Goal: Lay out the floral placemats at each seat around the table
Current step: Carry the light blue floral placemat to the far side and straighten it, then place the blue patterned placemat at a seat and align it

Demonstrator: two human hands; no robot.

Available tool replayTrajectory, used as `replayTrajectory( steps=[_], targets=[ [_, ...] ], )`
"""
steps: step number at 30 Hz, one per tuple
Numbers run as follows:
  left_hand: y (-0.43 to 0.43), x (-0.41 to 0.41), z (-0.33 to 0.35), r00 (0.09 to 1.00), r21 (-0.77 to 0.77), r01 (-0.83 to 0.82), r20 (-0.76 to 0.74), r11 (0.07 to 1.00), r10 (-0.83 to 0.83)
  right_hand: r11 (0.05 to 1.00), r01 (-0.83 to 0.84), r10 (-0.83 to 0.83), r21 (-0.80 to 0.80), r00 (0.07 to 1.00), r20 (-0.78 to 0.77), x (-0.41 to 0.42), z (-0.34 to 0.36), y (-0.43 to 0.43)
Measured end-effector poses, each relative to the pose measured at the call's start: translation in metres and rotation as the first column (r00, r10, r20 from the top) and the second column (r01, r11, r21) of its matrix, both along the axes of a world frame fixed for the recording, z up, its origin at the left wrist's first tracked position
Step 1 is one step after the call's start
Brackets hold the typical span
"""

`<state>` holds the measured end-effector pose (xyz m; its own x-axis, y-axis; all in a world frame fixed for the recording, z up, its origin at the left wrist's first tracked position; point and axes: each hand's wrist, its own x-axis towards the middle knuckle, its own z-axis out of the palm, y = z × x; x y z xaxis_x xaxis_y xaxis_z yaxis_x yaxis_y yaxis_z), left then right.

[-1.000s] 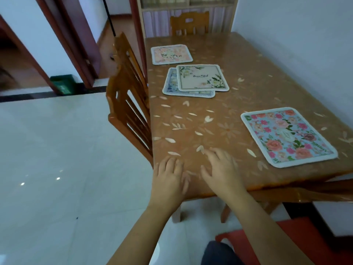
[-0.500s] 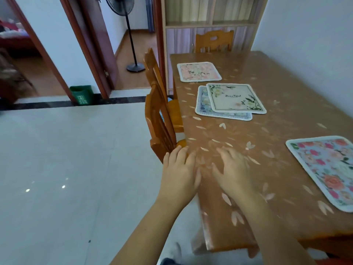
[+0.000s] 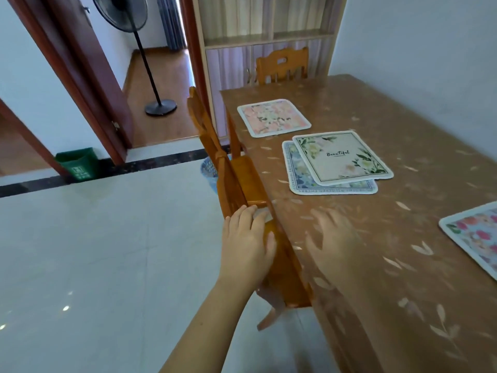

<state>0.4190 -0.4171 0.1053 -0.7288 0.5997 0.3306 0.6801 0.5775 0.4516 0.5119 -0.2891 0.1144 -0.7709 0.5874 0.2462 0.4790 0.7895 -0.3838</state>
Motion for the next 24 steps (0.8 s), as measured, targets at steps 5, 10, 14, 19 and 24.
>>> replayTrajectory(
  steps=[5, 10, 14, 19, 24],
  targets=[
    [-0.004, -0.070, -0.006, 0.994, -0.002, 0.106, -0.010, 0.994, -0.106, 0.994, 0.091, -0.088, 0.067, 0.995, -0.053, -0.057, -0.002, -0.013],
    [-0.018, -0.154, -0.007, 0.978, -0.030, 0.207, -0.005, 0.978, -0.207, 0.972, 0.219, -0.212, 0.084, 0.973, -0.086, -0.131, -0.001, -0.033],
    [-0.013, -0.205, -0.004, 0.948, -0.071, 0.317, -0.010, 0.946, -0.318, 0.952, 0.292, -0.278, 0.095, 0.951, -0.134, -0.168, 0.003, -0.043],
    [0.008, -0.249, -0.008, 0.904, -0.049, 0.424, -0.039, 0.904, -0.426, 0.913, 0.404, -0.402, 0.062, 0.915, -0.036, -0.197, 0.000, -0.033],
    [0.054, -0.288, -0.016, 0.855, -0.041, 0.514, -0.048, 0.857, -0.516, 0.872, 0.478, -0.481, 0.107, 0.877, 0.007, -0.226, -0.006, -0.002]
  ],
)
